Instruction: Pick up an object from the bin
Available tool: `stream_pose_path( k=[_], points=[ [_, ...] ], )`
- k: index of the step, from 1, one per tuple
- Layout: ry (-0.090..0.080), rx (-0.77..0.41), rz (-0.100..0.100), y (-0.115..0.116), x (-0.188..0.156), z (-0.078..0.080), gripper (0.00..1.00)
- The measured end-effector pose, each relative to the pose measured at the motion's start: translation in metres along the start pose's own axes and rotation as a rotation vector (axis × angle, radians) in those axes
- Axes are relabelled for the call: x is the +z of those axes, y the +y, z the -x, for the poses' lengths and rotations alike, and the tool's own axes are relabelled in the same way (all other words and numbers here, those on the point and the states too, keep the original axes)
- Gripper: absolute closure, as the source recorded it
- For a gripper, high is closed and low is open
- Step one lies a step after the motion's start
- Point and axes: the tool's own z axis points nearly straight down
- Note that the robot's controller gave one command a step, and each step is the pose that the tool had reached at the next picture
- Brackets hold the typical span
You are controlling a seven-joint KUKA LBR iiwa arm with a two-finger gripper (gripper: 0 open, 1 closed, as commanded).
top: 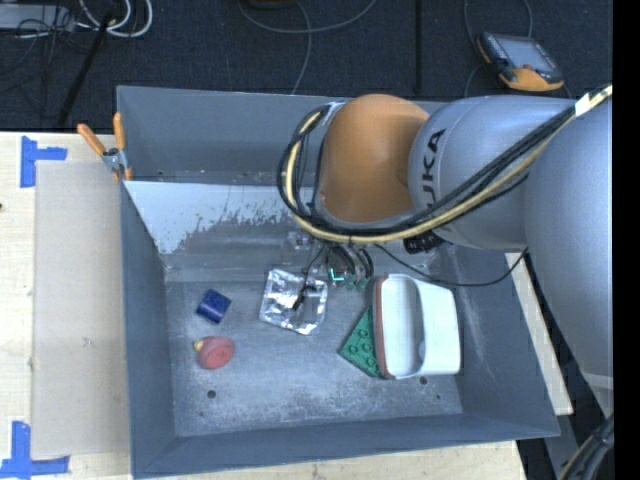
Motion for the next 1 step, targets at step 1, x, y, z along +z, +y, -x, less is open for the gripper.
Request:
stream_pose_path(
  k=[1],
  points=[
    [-0.005, -0.23, -0.001, -0.0289, 0.074, -0.0022, 0.0]
  ],
)
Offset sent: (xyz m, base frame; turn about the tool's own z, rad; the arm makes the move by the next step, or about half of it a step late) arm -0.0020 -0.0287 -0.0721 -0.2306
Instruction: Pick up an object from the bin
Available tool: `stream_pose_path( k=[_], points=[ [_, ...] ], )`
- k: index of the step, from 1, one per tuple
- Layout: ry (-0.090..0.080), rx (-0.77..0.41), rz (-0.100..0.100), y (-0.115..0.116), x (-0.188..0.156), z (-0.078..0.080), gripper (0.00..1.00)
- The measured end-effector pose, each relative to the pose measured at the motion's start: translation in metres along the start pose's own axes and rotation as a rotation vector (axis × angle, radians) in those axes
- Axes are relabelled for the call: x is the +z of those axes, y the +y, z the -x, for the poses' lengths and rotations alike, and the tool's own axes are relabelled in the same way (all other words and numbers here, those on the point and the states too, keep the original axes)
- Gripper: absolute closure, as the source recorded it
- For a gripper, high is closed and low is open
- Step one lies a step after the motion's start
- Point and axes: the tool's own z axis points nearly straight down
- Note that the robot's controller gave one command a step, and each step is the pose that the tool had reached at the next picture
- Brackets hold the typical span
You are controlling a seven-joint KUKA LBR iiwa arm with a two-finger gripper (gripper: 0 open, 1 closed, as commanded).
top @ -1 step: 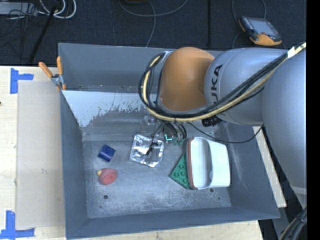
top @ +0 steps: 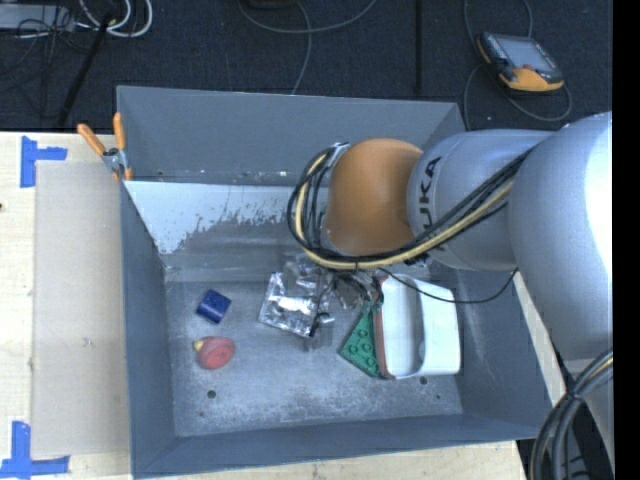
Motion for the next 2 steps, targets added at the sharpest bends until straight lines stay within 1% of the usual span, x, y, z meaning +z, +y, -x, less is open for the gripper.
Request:
stream_pose_path(
  k=[1, 2],
  points=[
    [-0.002, 0.003, 0.0, 0.0, -0.001, 0.001, 1.0],
    [-0.014, -0.019, -0.002, 0.005, -0.141, 0.012, 1.0]
  ],
)
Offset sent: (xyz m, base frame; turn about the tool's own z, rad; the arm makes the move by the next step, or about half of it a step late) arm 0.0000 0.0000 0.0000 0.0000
